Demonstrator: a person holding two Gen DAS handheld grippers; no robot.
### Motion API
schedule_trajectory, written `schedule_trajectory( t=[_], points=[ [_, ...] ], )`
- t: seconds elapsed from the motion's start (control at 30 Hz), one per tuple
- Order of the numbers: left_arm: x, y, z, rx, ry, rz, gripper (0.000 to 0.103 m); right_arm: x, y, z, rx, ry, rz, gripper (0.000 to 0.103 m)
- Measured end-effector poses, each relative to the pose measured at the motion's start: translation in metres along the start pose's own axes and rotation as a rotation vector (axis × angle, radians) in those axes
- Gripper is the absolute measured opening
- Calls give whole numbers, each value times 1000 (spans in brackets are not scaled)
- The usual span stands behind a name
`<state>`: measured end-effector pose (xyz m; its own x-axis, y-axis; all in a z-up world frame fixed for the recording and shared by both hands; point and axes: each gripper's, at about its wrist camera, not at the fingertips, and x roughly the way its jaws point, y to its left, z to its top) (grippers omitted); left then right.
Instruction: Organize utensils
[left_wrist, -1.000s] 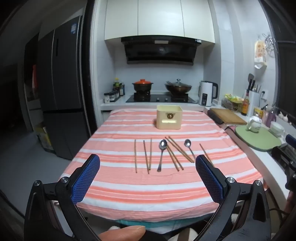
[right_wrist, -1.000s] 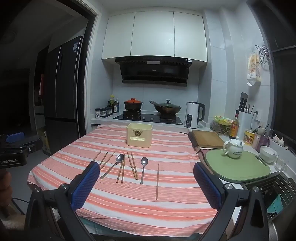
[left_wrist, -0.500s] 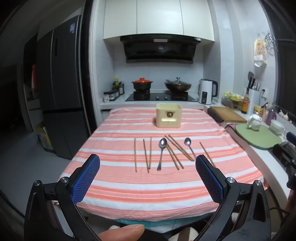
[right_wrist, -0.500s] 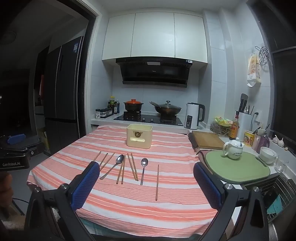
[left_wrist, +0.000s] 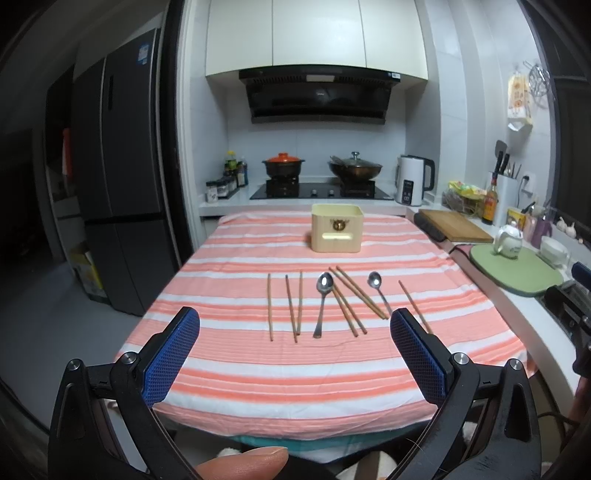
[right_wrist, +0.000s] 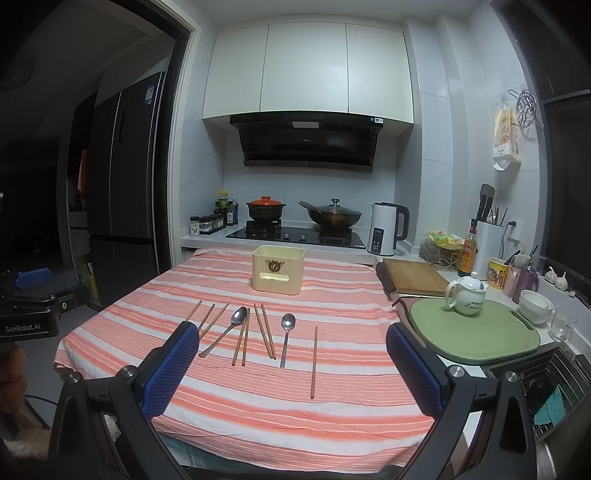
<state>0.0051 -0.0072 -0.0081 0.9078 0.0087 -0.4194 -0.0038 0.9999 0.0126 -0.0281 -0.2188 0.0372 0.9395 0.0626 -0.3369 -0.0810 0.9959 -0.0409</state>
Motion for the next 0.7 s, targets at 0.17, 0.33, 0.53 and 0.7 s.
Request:
schedule_trajectory(
  t=[0.17, 0.33, 0.53, 0.7],
  points=[
    [1, -1, -1, 2, 2, -1, 103, 0, 0, 1, -1, 3, 1, 103],
    [1, -1, 0, 8, 5, -2, 103, 1, 0, 1, 0, 3, -3, 103],
    [0, -1, 0, 9, 6, -3, 103, 2, -2, 1, 3, 4, -1, 103],
    [2, -2, 1, 14, 13, -5, 103, 2, -4, 0, 4, 10, -4, 103]
  ],
)
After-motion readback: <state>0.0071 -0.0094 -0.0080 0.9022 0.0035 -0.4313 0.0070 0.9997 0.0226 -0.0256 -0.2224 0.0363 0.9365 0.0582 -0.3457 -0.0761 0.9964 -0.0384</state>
